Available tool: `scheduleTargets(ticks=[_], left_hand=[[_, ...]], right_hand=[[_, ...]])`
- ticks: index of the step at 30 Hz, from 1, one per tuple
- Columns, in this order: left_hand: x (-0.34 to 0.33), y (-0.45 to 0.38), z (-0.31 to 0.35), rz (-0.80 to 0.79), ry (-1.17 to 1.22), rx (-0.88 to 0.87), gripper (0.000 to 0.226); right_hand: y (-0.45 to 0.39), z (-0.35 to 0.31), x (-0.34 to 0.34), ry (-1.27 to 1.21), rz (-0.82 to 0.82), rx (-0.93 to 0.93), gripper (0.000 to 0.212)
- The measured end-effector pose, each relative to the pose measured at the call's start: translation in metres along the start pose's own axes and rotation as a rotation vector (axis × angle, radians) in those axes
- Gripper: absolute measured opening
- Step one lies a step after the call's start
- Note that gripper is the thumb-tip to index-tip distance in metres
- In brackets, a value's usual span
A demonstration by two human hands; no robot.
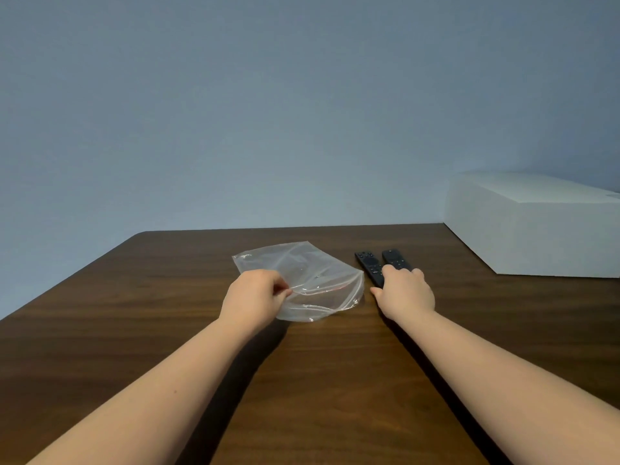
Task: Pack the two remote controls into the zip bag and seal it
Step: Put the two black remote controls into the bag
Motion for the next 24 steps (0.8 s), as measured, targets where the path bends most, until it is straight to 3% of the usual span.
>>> scheduleTargets(ticks=[3,6,11,16,24], left_hand=[[-0.004,0.001,-0.001,-0.034,0.031,0.015,0.017],[-0.007,0.002,-0.003,-0.077,0.031,0.030,0.017],[-0.010,0.003,0.001,-0.151,0.031,0.081,0.013],[-0.010,0.000,0.006,-0.116,0.091,0.210,0.014],[0.002,-0.006,0.016,0.042,0.170,0.402,0.015]], right_hand=[[-0.003,-0.006,-0.002,-0.002,-0.019,-0.031,0.022],[-0.006,-0.008,-0.002,-0.160,-0.064,-0.160,0.031],[-0.001,-0.007,0.010,-0.480,0.082,-0.281,0.038],[0.018,-0.014,0.046,-0.827,0.215,-0.159,0.034],[0.050,-0.016,0.106,-0.907,0.157,0.036,0.015]])
Point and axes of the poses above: each hand's wrist, its own y-axis away from the middle knuckle, its own x-axis out of the back of the hand, z = x × y, the point moved 3 cm from there along -y, towards the middle knuckle, and after that the axes turned 7 degrees about z, right-handed, at the moved point
